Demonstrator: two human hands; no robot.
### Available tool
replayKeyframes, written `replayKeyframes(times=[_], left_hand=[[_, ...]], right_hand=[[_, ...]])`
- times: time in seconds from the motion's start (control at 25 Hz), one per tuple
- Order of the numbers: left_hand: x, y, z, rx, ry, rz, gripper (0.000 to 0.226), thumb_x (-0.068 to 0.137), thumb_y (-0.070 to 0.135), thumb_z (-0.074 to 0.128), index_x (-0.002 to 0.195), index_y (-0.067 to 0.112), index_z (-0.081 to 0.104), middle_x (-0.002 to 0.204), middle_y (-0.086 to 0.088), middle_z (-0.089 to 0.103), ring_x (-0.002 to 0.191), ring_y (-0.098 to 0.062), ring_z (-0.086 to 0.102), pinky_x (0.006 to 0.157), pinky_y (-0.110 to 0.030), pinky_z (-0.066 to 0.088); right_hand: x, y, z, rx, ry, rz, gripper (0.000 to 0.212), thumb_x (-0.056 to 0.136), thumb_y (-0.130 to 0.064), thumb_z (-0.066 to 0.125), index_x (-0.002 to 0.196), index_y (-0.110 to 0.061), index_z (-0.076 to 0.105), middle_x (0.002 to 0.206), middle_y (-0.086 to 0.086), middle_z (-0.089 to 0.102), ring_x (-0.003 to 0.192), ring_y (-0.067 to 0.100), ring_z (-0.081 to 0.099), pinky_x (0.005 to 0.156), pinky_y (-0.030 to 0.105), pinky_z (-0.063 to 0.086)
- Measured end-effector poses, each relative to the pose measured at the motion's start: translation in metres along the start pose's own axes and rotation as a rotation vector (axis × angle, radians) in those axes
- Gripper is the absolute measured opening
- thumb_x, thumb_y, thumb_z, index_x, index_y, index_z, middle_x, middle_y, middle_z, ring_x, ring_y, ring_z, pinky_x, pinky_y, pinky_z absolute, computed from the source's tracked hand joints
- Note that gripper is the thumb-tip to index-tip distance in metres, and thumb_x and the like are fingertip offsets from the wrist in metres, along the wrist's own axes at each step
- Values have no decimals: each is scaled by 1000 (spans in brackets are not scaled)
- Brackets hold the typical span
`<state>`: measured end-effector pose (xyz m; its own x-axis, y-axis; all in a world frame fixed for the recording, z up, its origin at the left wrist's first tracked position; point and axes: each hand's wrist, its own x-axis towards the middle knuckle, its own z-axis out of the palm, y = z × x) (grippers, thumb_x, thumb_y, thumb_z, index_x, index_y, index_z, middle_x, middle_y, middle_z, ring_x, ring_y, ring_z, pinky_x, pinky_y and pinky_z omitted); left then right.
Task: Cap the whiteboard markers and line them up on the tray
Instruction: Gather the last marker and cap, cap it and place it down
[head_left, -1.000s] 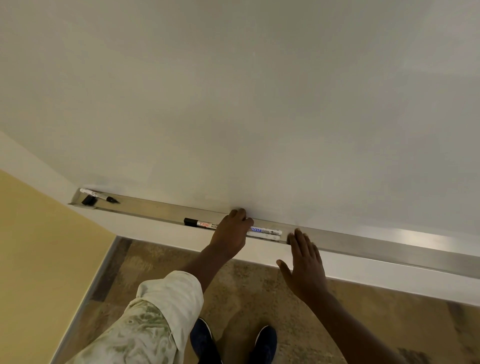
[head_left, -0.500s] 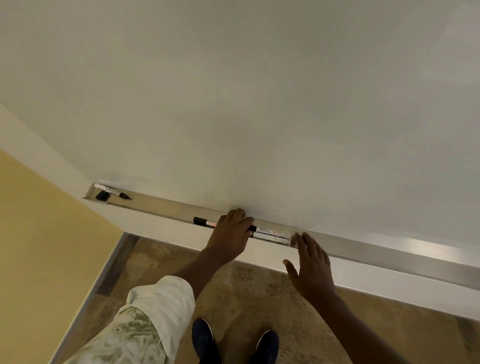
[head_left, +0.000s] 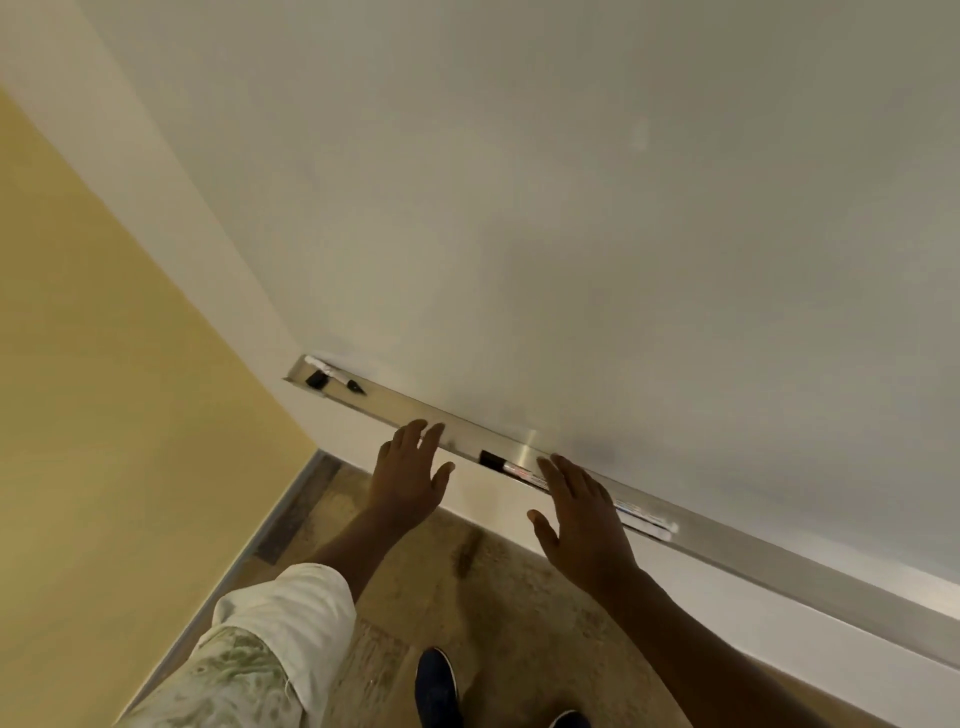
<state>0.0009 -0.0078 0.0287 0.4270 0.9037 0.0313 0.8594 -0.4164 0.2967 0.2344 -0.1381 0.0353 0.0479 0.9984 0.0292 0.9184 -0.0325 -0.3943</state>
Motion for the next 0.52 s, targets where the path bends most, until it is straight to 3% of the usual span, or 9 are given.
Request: replayKeyframes(times=[0.24,0.52], left_hand=[[1,-85,-25,-38,8,-294,64,93,40,60,145,9,40,148,-18,44,135,-38,42,104,-51,41],[29,-142,-48,-63,37,-399,59,93,38,59,140,6,43,142,-18,48,128,-39,47,100,-51,44]], right_hand=[[78,-70,26,-47,-104,-165,64,99,-41,50,153,-14,28,159,11,34,146,27,31,117,42,34],[144,-132,51,-84,-172,-264,58,97,-39,54,146,-12,39,155,13,39,142,29,38,113,41,39]])
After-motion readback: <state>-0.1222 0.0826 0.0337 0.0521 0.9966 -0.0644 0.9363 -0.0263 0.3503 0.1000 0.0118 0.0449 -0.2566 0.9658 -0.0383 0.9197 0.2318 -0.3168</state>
